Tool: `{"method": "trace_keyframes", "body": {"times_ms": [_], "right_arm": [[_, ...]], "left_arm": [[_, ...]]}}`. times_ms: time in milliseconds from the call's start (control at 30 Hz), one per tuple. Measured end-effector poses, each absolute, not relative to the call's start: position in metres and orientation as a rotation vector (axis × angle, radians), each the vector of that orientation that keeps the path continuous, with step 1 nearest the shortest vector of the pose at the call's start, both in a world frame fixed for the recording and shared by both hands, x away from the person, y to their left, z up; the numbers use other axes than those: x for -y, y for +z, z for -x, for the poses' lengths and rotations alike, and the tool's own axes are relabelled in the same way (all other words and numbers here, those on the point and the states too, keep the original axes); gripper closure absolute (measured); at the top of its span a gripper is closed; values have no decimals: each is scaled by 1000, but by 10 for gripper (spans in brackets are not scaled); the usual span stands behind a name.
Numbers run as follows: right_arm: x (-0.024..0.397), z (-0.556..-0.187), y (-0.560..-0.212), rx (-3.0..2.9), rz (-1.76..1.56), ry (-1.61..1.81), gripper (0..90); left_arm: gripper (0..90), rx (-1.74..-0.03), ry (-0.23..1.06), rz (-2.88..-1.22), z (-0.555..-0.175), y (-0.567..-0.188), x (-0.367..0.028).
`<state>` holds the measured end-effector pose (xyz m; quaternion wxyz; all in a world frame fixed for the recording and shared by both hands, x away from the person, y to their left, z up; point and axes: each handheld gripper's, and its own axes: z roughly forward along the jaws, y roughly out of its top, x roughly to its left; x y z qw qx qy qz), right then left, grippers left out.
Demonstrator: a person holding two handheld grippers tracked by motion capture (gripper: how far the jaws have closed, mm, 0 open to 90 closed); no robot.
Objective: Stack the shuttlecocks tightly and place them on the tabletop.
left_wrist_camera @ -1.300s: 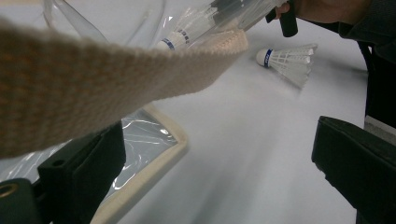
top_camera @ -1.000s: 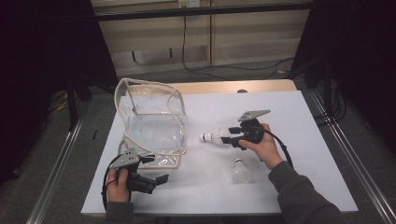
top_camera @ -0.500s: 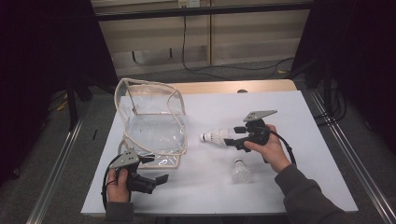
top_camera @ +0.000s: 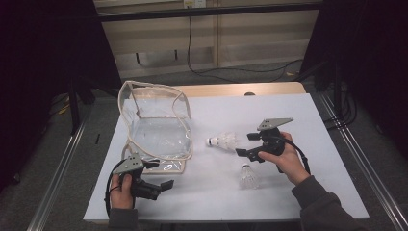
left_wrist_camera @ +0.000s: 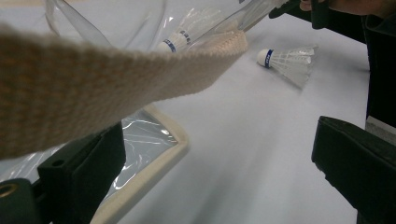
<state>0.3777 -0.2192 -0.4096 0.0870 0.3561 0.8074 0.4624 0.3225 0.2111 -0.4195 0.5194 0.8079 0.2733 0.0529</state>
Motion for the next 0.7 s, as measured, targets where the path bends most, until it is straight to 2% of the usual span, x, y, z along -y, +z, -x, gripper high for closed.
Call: {"method": "trace_keyframes", "body": {"times_ms": [700], "right_arm": [[231,-353,-415,-2425,-1035,1378,114]], "left_arm": [[31,-659,126,-1937,-323,-420,-211]]}}
